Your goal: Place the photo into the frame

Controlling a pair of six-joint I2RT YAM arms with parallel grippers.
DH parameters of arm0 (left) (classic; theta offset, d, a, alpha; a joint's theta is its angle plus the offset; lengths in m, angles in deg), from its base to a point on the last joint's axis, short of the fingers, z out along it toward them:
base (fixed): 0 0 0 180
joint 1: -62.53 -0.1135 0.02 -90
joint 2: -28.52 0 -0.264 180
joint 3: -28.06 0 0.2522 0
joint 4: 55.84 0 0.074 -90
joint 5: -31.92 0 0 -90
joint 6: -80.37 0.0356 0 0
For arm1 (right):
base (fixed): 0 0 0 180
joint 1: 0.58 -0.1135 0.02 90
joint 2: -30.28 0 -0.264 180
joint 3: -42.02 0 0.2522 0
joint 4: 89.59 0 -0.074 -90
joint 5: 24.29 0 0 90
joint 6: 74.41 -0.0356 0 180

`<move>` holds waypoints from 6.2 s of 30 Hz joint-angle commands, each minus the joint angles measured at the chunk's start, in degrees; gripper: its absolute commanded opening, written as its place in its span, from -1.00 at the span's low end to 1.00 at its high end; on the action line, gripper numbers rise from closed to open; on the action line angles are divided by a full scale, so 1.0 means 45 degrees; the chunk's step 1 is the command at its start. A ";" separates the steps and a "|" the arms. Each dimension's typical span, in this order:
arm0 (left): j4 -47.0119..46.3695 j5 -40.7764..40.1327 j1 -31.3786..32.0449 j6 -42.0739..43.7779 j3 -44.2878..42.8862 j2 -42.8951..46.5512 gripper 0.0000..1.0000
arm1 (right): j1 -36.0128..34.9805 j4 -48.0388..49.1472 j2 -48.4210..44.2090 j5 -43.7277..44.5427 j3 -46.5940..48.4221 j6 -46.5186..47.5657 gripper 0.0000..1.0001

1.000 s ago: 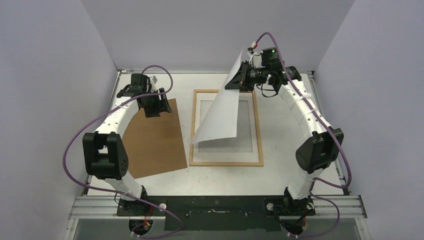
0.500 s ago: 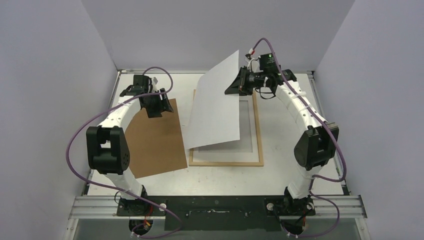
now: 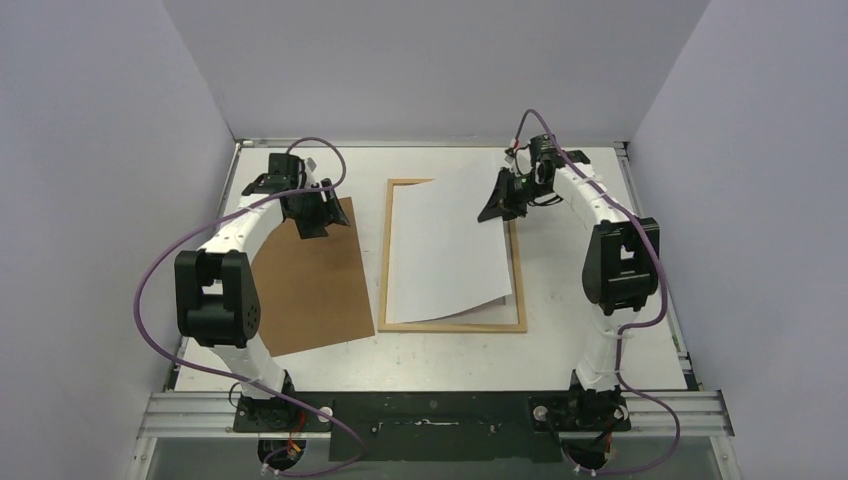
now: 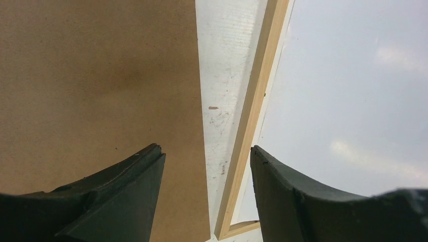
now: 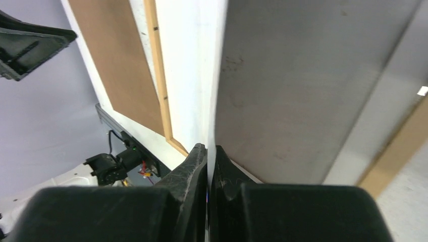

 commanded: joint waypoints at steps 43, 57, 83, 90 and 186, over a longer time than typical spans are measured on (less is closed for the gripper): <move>-0.2031 0.1152 0.2304 -0.1340 -0.0943 -0.2678 0.15 | -0.0422 0.0657 -0.0759 -0.0815 -0.0758 0.2912 -0.90; -0.1723 -0.0194 0.2673 -0.1341 -0.1733 -0.4249 -0.34 | -0.0625 0.2478 -0.2551 -0.1583 -0.1350 0.1448 -0.91; -0.2067 0.0172 0.2578 -0.1302 -0.1506 -0.4384 -0.63 | -0.0541 0.3561 -0.2209 -0.1782 -0.0984 -0.0862 -0.93; -0.2276 0.0600 0.2485 -0.1464 -0.1663 -0.4602 -0.70 | -0.0580 0.4910 -0.3034 -0.2711 -0.1644 -0.2092 -0.93; -0.2075 0.1981 0.1666 -0.1389 -0.2076 -0.3995 -0.63 | 0.0469 0.1074 -0.0866 0.1531 -0.1488 0.2325 0.29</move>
